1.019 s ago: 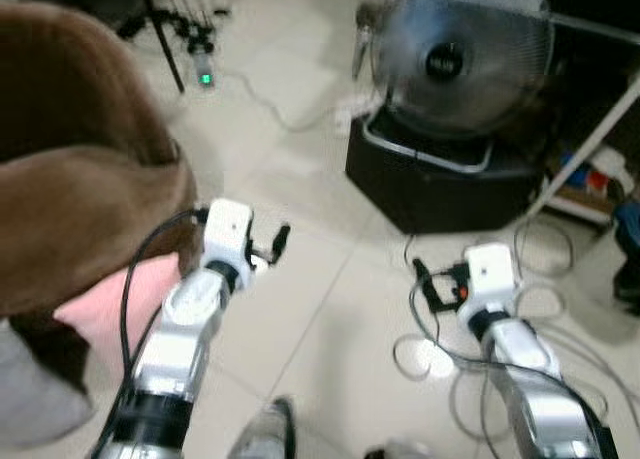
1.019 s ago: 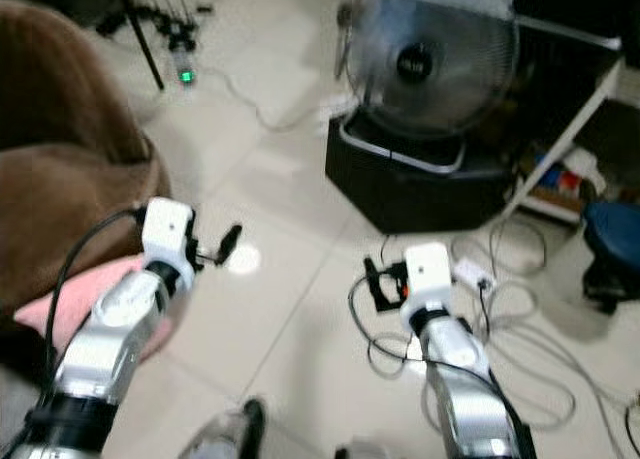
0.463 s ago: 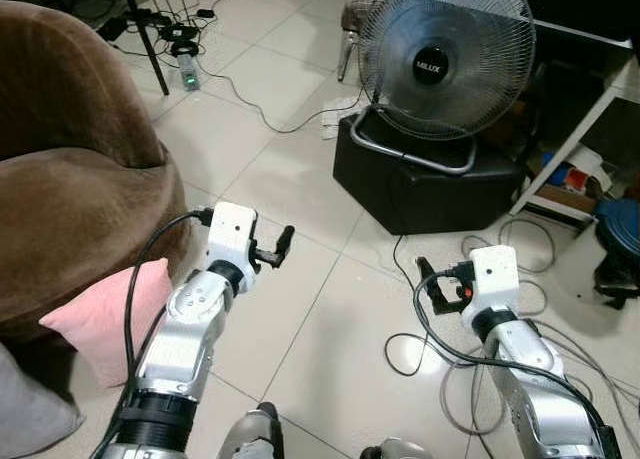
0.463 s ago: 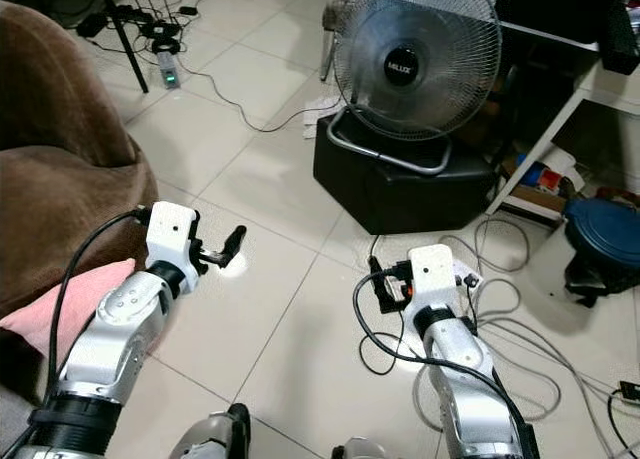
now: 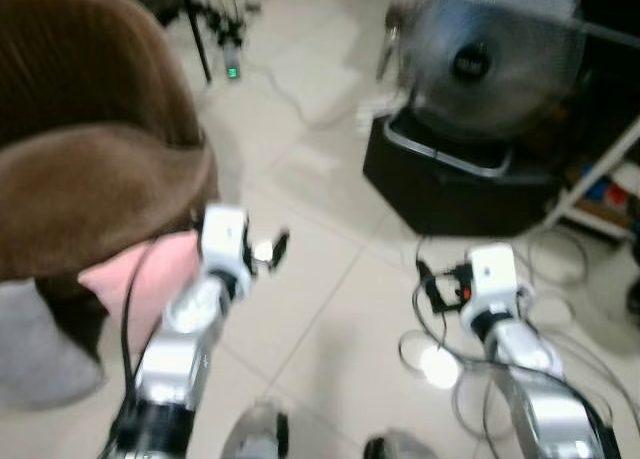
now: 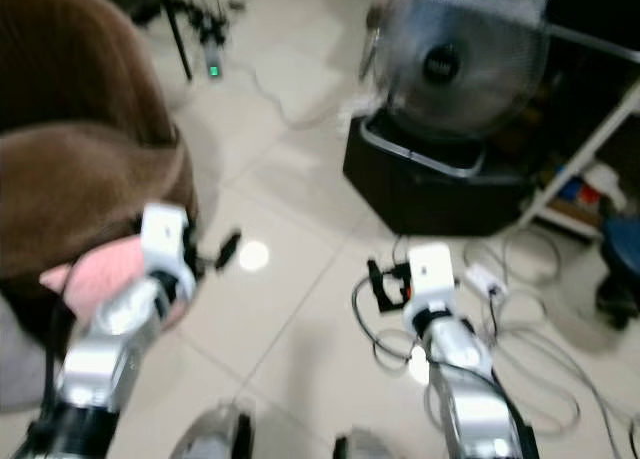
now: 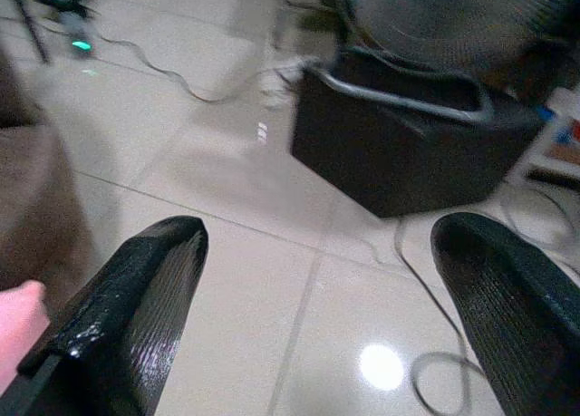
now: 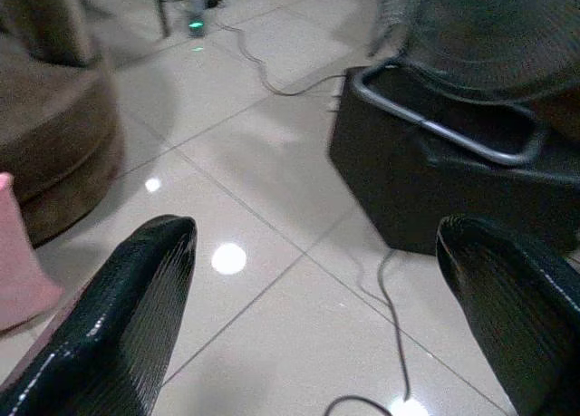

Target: Move the pillow to the sofa from floor

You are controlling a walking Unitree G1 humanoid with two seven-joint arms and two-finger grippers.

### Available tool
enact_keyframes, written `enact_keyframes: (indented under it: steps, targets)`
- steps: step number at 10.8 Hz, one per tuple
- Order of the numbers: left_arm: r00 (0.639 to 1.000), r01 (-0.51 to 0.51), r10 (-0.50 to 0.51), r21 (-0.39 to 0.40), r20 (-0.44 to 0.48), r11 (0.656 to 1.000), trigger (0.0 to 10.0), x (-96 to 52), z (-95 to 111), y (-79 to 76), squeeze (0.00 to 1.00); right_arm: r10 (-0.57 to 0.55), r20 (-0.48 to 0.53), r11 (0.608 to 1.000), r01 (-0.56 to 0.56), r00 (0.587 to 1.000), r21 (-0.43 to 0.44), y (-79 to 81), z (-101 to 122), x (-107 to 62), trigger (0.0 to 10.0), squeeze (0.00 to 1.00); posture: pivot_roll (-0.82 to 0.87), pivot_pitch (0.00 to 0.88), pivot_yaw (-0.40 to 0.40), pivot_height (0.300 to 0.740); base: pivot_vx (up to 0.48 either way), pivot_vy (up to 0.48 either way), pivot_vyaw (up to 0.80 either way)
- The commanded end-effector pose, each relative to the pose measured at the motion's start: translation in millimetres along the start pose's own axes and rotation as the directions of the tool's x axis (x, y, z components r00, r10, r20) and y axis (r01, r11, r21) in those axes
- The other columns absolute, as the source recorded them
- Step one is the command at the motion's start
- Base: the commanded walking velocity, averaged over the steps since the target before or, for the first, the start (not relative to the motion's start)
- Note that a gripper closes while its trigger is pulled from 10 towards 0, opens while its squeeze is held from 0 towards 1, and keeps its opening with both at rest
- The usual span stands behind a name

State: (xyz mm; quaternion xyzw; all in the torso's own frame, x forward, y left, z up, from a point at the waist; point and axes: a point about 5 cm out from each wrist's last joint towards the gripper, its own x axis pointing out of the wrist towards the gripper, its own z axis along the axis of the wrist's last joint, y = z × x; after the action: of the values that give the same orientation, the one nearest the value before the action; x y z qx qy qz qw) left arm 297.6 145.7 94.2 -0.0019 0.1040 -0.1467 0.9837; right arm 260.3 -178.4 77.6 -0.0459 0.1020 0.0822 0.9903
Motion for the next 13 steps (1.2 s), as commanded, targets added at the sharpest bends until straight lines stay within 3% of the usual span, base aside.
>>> enact_keyframes:
  steps: [1,6,13]
  targets:
    - [1.000,0.014,-0.014,0.006,0.020,1.000,10.0,1.4,7.4,-0.1,0.00,0.005,-0.018,1.000,-0.004,1.000,0.015,1.5,-4.5,-1.8,10.0,0.00,0.03,0.141,-0.057,0.732,0.000,0.480,0.00]
    - [0.999,0.040,-0.040,-0.043,-0.001,0.998,10.0,1.0,5.3,-4.9,0.00,0.024,-0.029,1.000,-0.023,0.999,0.019,4.0,-6.4,-3.7,10.0,0.00,0.02,0.149,-0.058,0.732,0.000,0.480,0.00]
    - [0.999,0.037,-0.037,-0.045,-0.006,0.998,10.0,0.2,3.9,-7.1,0.00,0.029,-0.041,0.999,-0.028,0.999,0.025,3.0,-8.1,-6.0,10.0,0.00,0.02,0.158,-0.060,0.732,0.000,0.480,0.00]
